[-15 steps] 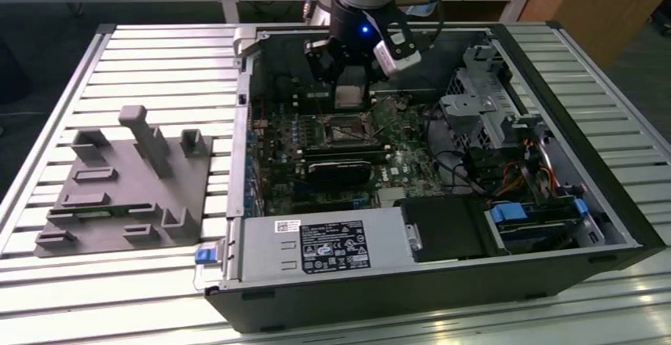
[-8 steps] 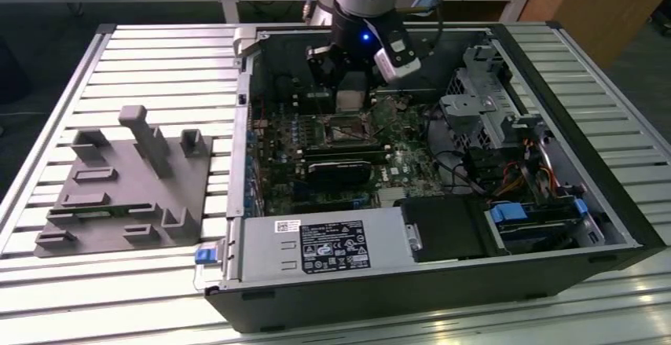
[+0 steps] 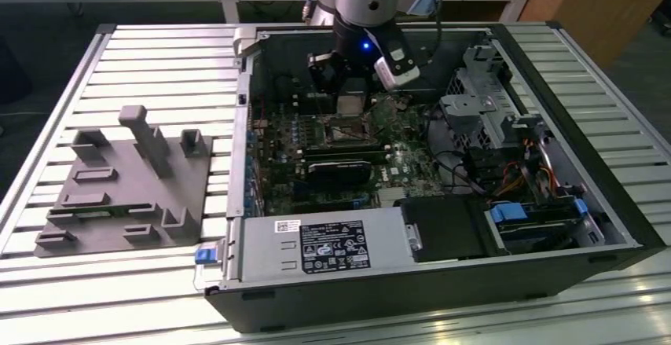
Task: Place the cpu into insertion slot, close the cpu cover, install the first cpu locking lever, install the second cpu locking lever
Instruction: 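Place the cpu into insertion slot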
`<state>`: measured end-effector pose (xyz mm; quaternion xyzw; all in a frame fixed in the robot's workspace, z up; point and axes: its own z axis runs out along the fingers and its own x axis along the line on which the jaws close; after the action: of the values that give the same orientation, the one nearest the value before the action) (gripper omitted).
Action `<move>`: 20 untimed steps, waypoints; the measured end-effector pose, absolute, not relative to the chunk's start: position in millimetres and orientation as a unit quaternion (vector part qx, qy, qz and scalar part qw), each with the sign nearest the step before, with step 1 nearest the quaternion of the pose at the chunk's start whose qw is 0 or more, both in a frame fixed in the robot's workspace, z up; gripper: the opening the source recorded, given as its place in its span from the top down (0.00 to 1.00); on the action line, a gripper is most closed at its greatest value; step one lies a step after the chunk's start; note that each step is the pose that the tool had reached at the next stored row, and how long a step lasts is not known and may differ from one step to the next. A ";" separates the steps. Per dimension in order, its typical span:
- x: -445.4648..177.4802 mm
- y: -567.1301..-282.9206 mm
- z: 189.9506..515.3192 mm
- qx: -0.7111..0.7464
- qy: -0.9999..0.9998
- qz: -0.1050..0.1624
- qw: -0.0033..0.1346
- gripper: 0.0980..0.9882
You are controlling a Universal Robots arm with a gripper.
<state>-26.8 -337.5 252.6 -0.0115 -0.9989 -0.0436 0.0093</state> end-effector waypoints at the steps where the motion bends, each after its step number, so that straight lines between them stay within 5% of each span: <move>1: -26.9 -337.6 252.6 -0.012 -0.999 -0.044 0.009 0.51; 20: -26.8 -337.5 249.3 -0.133 -0.990 -0.044 0.004 0.51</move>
<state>-26.8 -337.5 249.3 -0.1327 -0.9902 -0.0445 0.0039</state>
